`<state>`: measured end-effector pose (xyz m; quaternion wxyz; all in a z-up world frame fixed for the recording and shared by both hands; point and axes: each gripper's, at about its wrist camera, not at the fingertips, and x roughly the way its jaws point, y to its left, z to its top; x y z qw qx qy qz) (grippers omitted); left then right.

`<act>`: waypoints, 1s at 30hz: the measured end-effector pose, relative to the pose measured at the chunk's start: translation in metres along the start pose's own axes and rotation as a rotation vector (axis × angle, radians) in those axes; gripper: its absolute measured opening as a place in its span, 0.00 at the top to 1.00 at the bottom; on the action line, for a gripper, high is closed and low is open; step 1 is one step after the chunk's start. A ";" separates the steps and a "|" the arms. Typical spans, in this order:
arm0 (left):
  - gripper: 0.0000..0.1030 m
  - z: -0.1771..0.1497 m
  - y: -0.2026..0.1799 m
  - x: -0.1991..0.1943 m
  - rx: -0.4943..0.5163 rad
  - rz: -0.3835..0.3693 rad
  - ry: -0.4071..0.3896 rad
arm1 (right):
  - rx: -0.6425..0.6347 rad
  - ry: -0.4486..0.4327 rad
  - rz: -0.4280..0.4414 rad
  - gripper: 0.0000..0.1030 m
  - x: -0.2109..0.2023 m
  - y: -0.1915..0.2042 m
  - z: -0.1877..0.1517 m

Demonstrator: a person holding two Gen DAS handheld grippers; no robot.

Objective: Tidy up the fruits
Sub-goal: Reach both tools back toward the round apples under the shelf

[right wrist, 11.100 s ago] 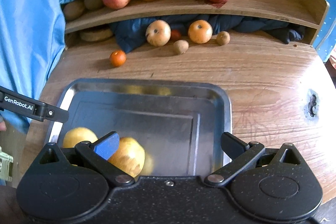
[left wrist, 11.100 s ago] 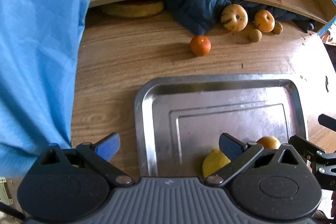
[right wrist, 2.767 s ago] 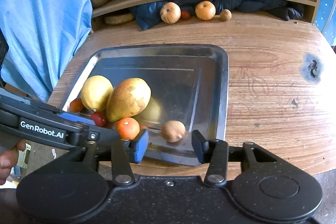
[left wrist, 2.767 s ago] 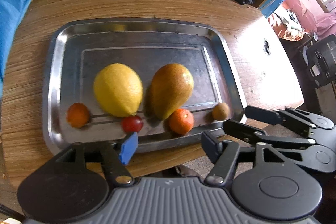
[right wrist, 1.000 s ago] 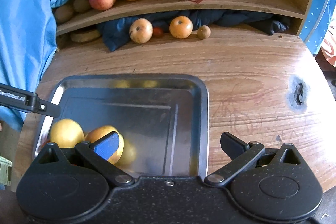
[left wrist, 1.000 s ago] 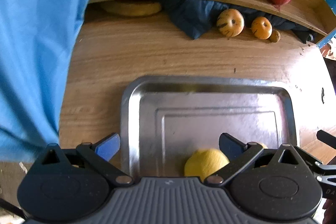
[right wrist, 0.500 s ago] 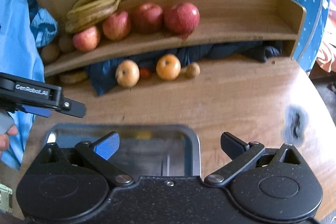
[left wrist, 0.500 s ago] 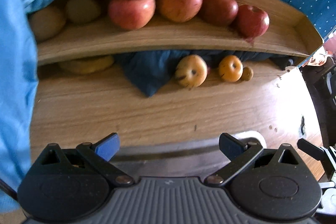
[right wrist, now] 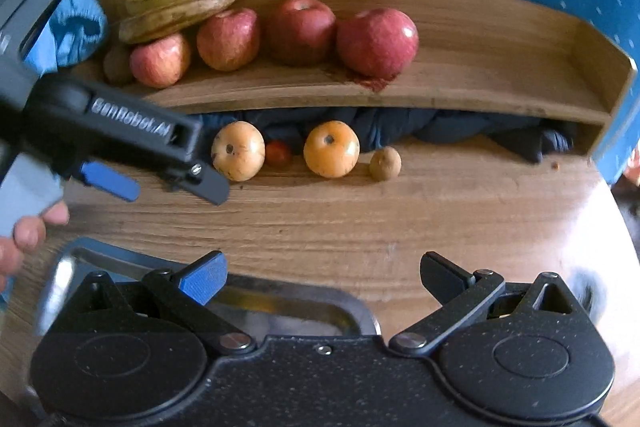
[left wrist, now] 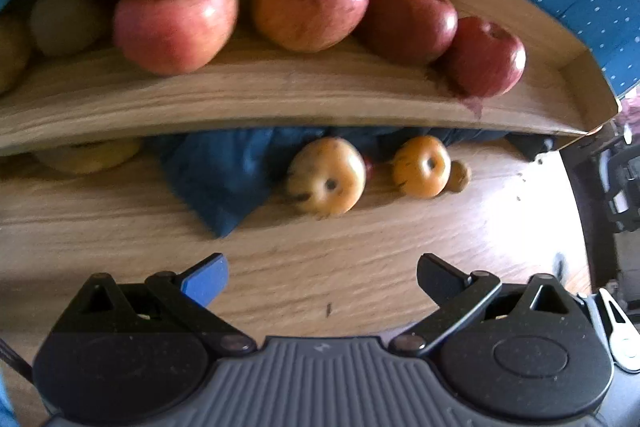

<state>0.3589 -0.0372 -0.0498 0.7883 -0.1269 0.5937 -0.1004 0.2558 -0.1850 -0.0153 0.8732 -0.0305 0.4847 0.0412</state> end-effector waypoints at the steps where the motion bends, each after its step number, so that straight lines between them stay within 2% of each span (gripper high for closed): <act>1: 0.01 0.002 0.000 0.002 0.000 -0.011 -0.001 | -0.018 -0.004 -0.004 0.01 0.003 0.001 0.002; 10: 0.01 0.012 0.004 0.023 -0.048 -0.047 0.009 | -0.097 -0.019 -0.053 0.01 0.027 0.000 0.017; 16: 0.09 0.017 0.009 0.030 -0.057 -0.086 0.015 | -0.138 -0.039 -0.105 0.01 0.041 -0.001 0.031; 23: 0.14 0.021 0.014 0.033 -0.082 -0.093 0.005 | -0.163 -0.051 -0.107 0.01 0.056 0.005 0.042; 27: 0.24 0.021 0.019 0.033 -0.127 -0.107 -0.010 | -0.227 -0.064 -0.125 0.01 0.064 0.009 0.045; 30: 0.30 0.020 0.022 0.035 -0.146 -0.116 -0.018 | -0.270 -0.063 -0.140 0.06 0.070 0.012 0.048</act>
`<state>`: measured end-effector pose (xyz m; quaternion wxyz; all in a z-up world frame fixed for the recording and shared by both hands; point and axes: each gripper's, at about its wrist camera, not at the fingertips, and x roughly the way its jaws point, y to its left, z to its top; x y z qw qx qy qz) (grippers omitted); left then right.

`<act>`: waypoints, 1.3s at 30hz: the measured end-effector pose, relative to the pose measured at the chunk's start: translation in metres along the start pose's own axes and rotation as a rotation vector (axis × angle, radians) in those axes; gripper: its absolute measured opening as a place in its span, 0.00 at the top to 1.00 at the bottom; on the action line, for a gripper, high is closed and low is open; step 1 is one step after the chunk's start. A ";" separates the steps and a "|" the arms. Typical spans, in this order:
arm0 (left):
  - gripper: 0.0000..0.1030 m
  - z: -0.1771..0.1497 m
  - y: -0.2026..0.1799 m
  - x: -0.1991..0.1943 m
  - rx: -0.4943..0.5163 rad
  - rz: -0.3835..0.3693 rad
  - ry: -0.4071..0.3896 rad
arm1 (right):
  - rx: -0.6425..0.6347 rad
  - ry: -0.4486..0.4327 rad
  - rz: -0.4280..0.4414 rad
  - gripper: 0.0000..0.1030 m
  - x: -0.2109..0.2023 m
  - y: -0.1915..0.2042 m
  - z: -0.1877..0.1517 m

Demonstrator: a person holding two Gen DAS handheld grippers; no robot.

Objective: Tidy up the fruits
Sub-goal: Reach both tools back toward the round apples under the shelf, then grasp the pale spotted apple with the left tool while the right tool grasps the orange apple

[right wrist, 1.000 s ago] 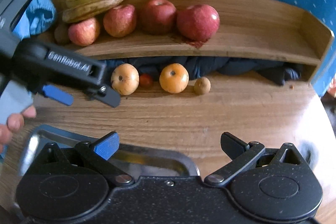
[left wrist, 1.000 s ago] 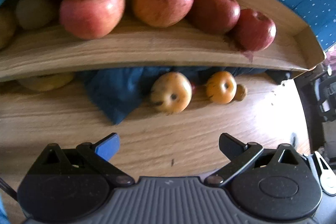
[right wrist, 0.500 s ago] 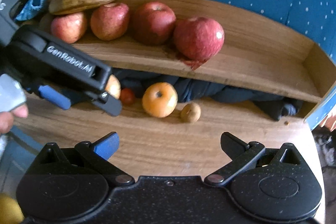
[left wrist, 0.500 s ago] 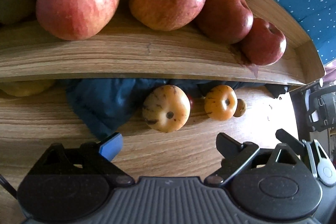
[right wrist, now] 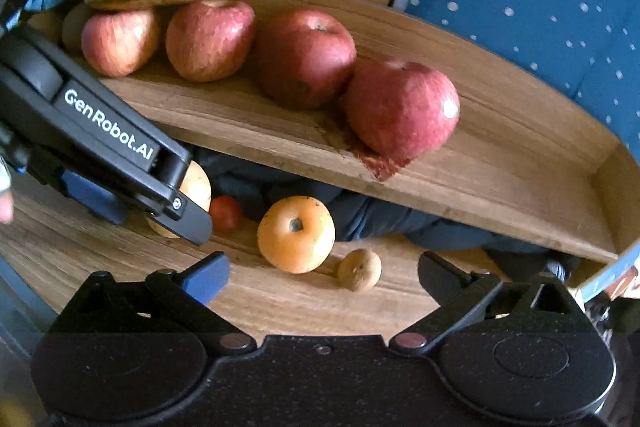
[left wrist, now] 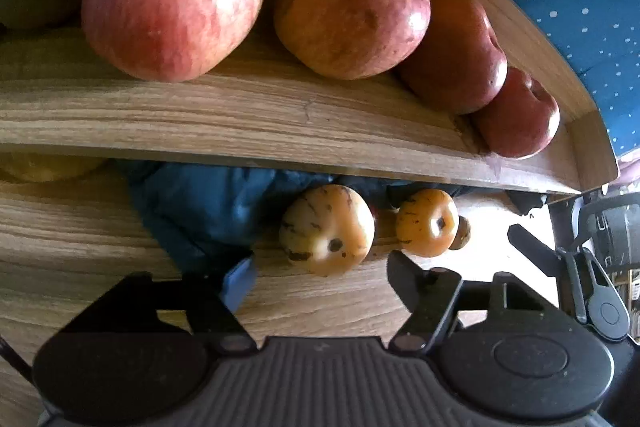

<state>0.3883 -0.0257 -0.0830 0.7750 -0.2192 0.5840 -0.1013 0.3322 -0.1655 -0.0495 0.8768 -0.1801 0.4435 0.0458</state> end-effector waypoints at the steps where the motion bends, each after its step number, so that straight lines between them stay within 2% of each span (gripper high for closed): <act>1: 0.32 0.000 0.000 0.001 -0.004 -0.005 -0.003 | -0.010 -0.003 0.000 0.08 0.002 0.001 0.001; 7: 0.39 0.000 -0.002 0.004 -0.013 -0.003 -0.020 | -0.057 -0.007 0.025 0.14 0.012 0.008 0.008; 13: 0.46 0.004 -0.006 0.006 -0.023 0.012 -0.032 | -0.079 0.009 0.034 0.30 0.022 0.014 0.010; 16: 0.46 0.005 -0.004 0.006 -0.035 0.011 -0.036 | -0.070 0.013 0.037 0.39 0.024 0.014 0.010; 21: 0.46 0.005 0.007 -0.003 -0.052 0.001 -0.039 | -0.053 0.020 0.049 0.44 0.025 0.009 0.006; 24: 0.46 0.005 0.011 -0.007 -0.053 0.000 -0.043 | -0.039 0.022 0.050 0.52 0.027 0.007 0.005; 33: 0.47 0.004 0.012 -0.011 -0.040 0.006 -0.041 | -0.018 0.026 0.059 0.52 0.029 0.002 0.004; 39: 0.47 -0.005 0.011 -0.015 0.002 0.023 -0.038 | 0.011 0.026 0.065 0.52 0.015 0.004 -0.001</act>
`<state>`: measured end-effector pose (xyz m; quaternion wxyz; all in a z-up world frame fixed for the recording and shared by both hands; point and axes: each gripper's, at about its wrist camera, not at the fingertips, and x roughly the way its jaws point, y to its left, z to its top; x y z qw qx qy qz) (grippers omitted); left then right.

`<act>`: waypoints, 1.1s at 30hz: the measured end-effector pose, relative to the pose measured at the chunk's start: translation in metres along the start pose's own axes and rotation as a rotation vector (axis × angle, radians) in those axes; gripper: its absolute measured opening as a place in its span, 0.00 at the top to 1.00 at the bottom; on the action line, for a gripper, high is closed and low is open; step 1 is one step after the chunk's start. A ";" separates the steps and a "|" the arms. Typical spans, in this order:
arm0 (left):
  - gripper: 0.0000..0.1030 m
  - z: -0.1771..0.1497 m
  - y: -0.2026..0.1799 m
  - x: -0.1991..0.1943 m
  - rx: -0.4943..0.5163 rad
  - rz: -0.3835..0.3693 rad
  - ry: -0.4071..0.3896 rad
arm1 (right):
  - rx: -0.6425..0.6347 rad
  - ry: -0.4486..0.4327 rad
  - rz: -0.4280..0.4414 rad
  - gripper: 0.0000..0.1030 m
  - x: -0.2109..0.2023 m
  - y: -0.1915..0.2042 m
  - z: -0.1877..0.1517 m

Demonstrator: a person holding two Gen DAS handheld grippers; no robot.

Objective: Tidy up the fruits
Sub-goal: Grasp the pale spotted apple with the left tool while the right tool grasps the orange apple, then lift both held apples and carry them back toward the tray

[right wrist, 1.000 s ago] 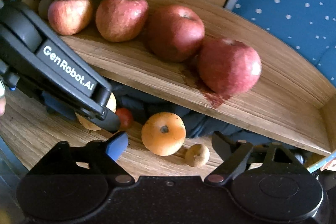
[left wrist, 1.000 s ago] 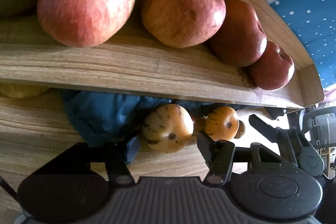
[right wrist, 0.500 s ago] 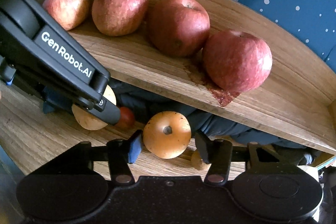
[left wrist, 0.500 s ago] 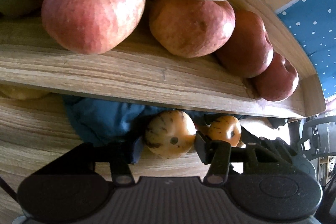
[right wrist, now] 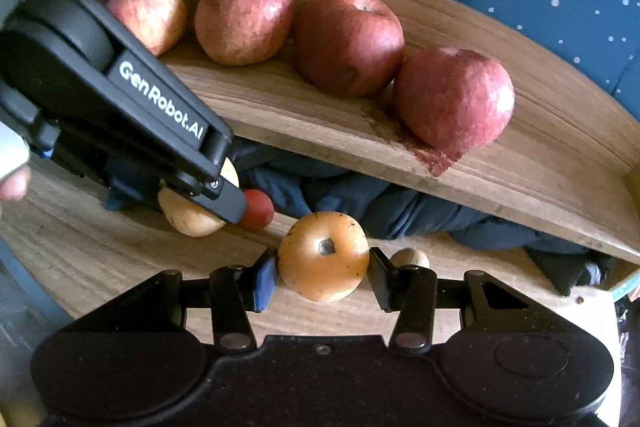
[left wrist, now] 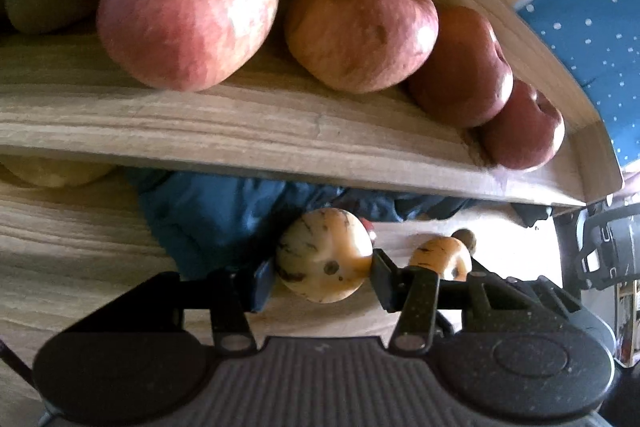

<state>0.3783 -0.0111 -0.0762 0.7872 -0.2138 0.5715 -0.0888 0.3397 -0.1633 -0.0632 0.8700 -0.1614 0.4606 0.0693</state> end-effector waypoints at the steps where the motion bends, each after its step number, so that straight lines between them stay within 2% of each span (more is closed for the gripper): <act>1: 0.47 -0.002 0.000 -0.001 0.005 0.001 0.001 | 0.006 -0.002 0.001 0.52 -0.003 0.000 -0.001; 10: 0.47 -0.016 0.001 -0.013 0.015 -0.004 0.010 | 0.032 -0.018 -0.012 0.52 -0.030 0.013 -0.010; 21: 0.47 -0.045 -0.009 -0.049 0.052 -0.038 -0.053 | 0.041 -0.083 -0.028 0.52 -0.085 0.034 -0.022; 33: 0.47 -0.092 -0.016 -0.063 0.046 -0.013 -0.046 | 0.011 -0.085 -0.011 0.52 -0.127 0.047 -0.057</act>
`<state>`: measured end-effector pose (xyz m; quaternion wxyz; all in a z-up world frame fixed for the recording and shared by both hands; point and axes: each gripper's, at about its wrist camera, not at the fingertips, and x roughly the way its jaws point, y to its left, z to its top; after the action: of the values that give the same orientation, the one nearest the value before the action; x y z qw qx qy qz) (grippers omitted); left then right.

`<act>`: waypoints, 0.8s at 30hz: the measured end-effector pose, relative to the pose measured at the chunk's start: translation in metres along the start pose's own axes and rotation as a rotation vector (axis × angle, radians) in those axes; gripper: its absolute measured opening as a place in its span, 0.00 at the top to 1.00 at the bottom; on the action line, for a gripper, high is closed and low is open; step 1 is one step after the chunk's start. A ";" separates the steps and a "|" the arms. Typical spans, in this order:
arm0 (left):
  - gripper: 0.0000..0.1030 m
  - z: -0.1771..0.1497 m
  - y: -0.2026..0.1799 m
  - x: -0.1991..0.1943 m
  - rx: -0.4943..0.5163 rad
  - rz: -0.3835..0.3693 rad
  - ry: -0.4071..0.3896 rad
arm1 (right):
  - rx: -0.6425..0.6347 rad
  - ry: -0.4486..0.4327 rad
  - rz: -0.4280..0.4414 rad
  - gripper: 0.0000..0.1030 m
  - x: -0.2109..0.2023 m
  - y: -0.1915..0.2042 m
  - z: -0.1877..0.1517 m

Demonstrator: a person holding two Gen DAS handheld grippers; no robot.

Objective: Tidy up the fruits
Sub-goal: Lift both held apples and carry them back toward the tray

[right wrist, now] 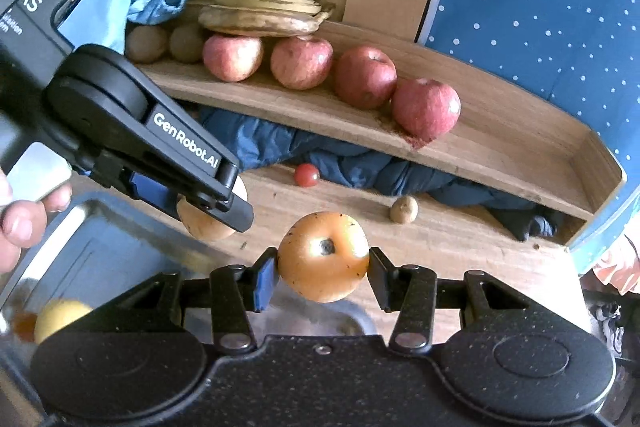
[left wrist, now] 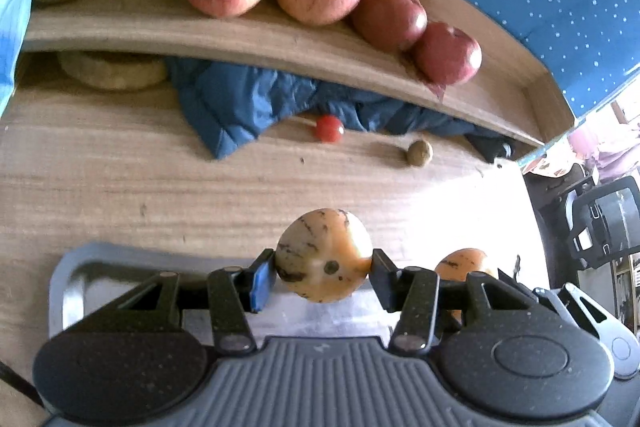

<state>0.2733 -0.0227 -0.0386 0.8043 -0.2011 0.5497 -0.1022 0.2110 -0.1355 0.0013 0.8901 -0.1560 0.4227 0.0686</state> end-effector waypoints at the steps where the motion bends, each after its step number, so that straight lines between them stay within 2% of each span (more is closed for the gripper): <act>1: 0.47 -0.003 -0.003 -0.001 0.004 0.002 0.001 | 0.000 0.002 0.003 0.52 -0.004 0.000 -0.004; 15: 0.47 -0.046 -0.038 0.010 0.080 0.003 0.052 | 0.039 0.073 0.061 0.52 -0.036 0.001 -0.065; 24: 0.47 -0.063 -0.050 0.020 0.122 0.003 0.094 | 0.070 0.099 0.063 0.52 -0.042 0.002 -0.085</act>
<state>0.2255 -0.0888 -0.0531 0.7886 -0.1460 0.5797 -0.1436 0.1220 -0.1618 -0.0171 0.8705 -0.1147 0.4729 0.0740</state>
